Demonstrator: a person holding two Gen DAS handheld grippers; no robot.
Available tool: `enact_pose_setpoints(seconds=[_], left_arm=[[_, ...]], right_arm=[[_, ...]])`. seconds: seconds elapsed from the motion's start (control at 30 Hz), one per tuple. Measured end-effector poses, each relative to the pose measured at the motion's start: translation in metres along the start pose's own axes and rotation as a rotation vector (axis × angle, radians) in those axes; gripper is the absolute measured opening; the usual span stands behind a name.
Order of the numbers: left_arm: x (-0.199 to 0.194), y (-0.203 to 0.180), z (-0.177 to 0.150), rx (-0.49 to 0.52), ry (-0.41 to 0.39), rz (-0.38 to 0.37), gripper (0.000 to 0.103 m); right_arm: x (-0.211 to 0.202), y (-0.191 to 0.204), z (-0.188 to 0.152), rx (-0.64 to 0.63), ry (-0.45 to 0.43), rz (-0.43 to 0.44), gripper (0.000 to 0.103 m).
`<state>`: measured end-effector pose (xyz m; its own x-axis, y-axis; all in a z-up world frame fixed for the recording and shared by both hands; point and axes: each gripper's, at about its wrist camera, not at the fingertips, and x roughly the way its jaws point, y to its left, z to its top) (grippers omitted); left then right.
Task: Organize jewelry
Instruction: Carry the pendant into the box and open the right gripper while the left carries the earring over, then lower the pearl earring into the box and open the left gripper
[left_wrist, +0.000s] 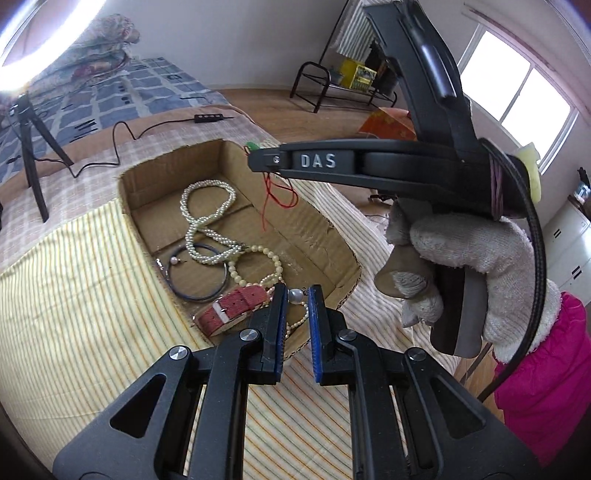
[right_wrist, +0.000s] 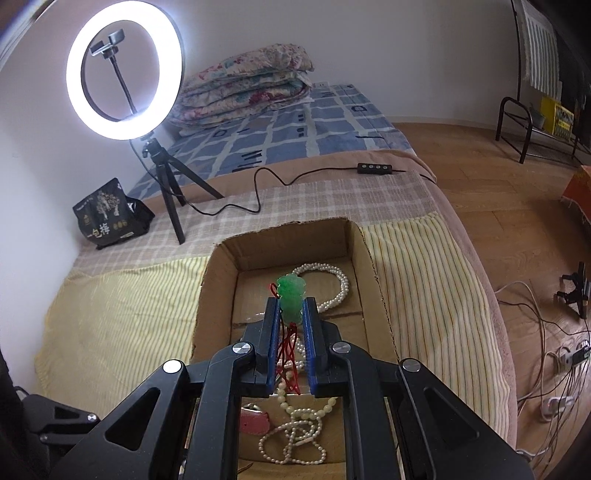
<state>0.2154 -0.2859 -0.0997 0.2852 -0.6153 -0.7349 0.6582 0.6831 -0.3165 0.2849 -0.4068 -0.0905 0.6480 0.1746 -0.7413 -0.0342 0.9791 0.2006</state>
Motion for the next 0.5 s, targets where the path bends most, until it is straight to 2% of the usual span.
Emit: enact_pose_setpoints(seconds=[0.2,0.27,0.33,0.5], left_arm=[[0.0059,0.0025,-0.001,-0.002,0.011,0.012,0.009],[0.0063,0.003,-0.0005,-0.006,0.012,0.022,0.01],[0.0059,0.0034,-0.0005,-0.006,0.013,0.03,0.01],[0.0051,0.0057,0.0002,-0.007,0.012,0.039,0.01]], right_arm=[[0.0012,-0.0056,0.0007,0.025,-0.004,-0.001,0.011],[0.0009,-0.0054,0.001,0.028,-0.005,-0.001,0.015],[0.0001,-0.0049,0.0006,0.024,-0.007,-0.006,0.027],[-0.0029,-0.0039,0.0017,0.026,-0.015,-0.006,0.027]])
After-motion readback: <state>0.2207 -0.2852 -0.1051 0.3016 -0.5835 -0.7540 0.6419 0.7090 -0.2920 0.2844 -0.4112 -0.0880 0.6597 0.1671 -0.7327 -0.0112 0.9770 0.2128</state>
